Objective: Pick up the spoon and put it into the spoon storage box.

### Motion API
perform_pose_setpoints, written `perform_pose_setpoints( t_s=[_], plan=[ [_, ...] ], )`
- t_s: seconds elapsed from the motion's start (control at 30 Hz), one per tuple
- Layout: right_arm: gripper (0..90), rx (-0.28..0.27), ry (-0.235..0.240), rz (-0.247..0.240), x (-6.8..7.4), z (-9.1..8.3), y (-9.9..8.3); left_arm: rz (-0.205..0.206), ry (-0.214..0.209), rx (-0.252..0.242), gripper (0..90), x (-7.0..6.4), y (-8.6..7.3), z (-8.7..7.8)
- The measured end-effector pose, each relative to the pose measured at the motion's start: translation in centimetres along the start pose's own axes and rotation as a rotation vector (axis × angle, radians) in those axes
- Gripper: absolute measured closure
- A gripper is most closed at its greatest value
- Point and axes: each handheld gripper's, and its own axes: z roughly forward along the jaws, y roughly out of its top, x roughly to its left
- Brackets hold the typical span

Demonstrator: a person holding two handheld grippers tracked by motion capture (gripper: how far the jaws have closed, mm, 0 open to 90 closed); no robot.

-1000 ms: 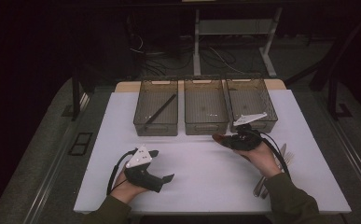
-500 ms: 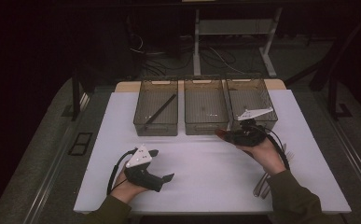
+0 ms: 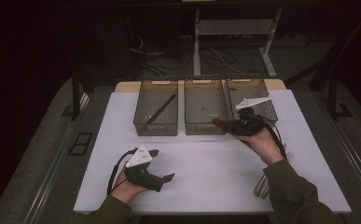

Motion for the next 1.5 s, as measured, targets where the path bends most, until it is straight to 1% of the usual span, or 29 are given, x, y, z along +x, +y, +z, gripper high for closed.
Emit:
perform_pose_setpoints(
  t_s=[0.2,0.3,0.33,0.4,0.5,0.53,0.6,0.7,0.8,0.83,0.9,1.07,1.17,1.23,1.33,1.37,1.5],
  plan=[
    [81.4,-0.002,-0.011,-0.004,-0.1,0.3,1.6,-0.005,0.003,-0.008,0.0,0.1,0.0,-0.1],
    [81.4,-0.001,-0.019,-0.009,-0.1,0.4,2.4,0.001,0.004,-0.005,0.0,0.0,0.0,-0.2],
    [81.4,0.000,-0.021,-0.007,-0.1,0.5,2.7,-0.005,0.004,-0.009,0.0,-0.1,0.1,-0.1],
    [81.4,-0.002,-0.025,-0.016,-0.2,0.6,3.4,-0.004,0.001,-0.013,0.0,-0.1,0.1,-0.1],
    [81.5,0.003,-0.028,-0.008,-0.4,1.0,4.2,-0.003,-0.004,-0.009,0.0,-0.2,0.1,0.0],
    [81.4,0.003,-0.031,0.003,-0.4,1.2,4.6,0.004,-0.006,-0.008,0.0,-0.2,0.1,0.0],
    [81.5,0.007,-0.035,-0.003,-0.6,1.5,5.1,-0.002,-0.008,-0.010,0.0,-0.3,0.1,0.0],
    [81.5,0.005,-0.045,0.009,-0.9,2.2,6.0,-0.004,-0.008,-0.014,0.0,-0.3,0.2,0.0],
    [81.4,0.004,-0.048,0.006,-1.2,2.9,6.9,-0.002,-0.008,-0.015,0.0,-0.3,0.2,0.0],
    [81.4,0.006,-0.052,0.003,-1.3,3.0,7.1,-0.007,-0.009,-0.018,0.0,-0.3,0.2,0.0],
    [81.4,0.006,-0.054,0.009,-1.4,3.5,7.7,-0.003,-0.009,-0.020,0.0,-0.3,0.2,0.0],
    [81.5,0.001,-0.068,0.011,-1.7,4.7,9.2,-0.009,-0.008,-0.027,0.0,-0.2,0.2,-0.1],
    [81.4,0.000,-0.077,0.015,-1.9,5.5,9.9,-0.004,-0.007,-0.022,0.0,-0.2,0.2,-0.1],
    [81.5,-0.002,-0.075,0.021,-2.1,6.0,10.3,-0.002,-0.009,-0.018,0.0,-0.2,0.2,-0.1],
    [81.5,-0.007,-0.087,0.024,-2.3,7.0,10.7,-0.001,-0.014,-0.024,0.0,-0.3,0.2,0.0],
    [81.4,-0.009,-0.092,0.026,-2.4,7.3,10.8,-0.009,-0.017,-0.029,0.0,-0.4,0.2,0.1],
    [81.5,-0.023,-0.100,0.033,-2.9,8.2,11.3,-0.005,-0.017,-0.026,0.0,-0.5,0.2,0.0]
  ],
)
